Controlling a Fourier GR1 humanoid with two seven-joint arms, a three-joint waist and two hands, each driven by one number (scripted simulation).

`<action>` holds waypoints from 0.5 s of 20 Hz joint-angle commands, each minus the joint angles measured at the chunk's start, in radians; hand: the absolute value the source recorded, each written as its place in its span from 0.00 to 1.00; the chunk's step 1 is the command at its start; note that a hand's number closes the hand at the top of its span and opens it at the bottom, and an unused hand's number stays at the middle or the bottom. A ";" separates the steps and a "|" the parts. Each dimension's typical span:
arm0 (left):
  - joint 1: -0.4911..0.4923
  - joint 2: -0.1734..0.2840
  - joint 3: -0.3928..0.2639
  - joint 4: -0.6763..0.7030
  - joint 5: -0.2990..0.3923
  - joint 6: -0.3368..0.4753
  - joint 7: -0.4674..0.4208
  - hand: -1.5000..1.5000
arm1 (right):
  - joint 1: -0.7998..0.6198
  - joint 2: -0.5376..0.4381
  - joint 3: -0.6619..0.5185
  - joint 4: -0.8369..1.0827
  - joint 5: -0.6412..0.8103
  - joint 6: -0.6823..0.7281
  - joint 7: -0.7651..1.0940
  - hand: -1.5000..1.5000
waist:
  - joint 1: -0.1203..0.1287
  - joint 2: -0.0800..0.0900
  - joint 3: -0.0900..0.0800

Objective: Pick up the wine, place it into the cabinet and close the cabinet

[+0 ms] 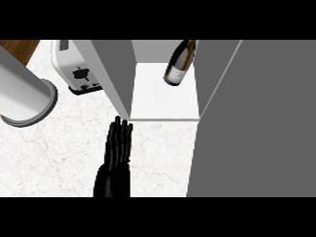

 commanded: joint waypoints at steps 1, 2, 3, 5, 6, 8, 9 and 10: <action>0.087 0.085 -0.002 -0.077 -0.006 -0.064 -0.012 0.00 | 0.034 0.006 0.032 -0.099 -0.110 0.009 0.078 0.00 | -0.003 0.001 -0.001; 0.129 0.165 -0.016 -0.196 -0.002 -0.070 0.021 0.00 | 0.034 -0.003 0.017 -0.085 -0.119 0.023 0.063 0.00 | 0.003 -0.001 0.000; 0.068 0.109 0.023 -0.110 -0.005 -0.089 0.014 0.00 | 0.025 -0.009 -0.013 -0.093 -0.165 0.027 0.081 1.00 | -0.005 0.002 0.000; 0.184 0.206 -0.025 -0.245 -0.005 -0.108 0.001 0.00 | 0.067 -0.015 0.032 -0.055 -0.139 0.074 0.041 1.00 | 0.003 0.000 0.000; 0.129 0.178 0.036 -0.170 0.017 -0.154 0.004 0.00 | 0.055 -0.007 0.060 -0.080 -0.119 0.066 0.064 1.00 | -0.004 0.002 -0.001; 0.150 0.236 0.065 -0.216 0.038 -0.205 0.025 0.00 | 0.044 -0.034 0.005 -0.076 -0.169 0.086 0.072 1.00 | -0.004 0.002 0.000; 0.232 0.223 0.005 -0.218 0.004 -0.212 -0.051 0.00 | 0.076 -0.020 0.063 -0.070 -0.109 0.092 0.057 1.00 | -0.002 0.001 -0.001; 0.202 0.303 0.078 -0.285 0.040 -0.214 0.044 0.00 | 0.069 -0.009 0.097 -0.083 -0.088 0.086 0.065 1.00 | -0.002 0.001 0.000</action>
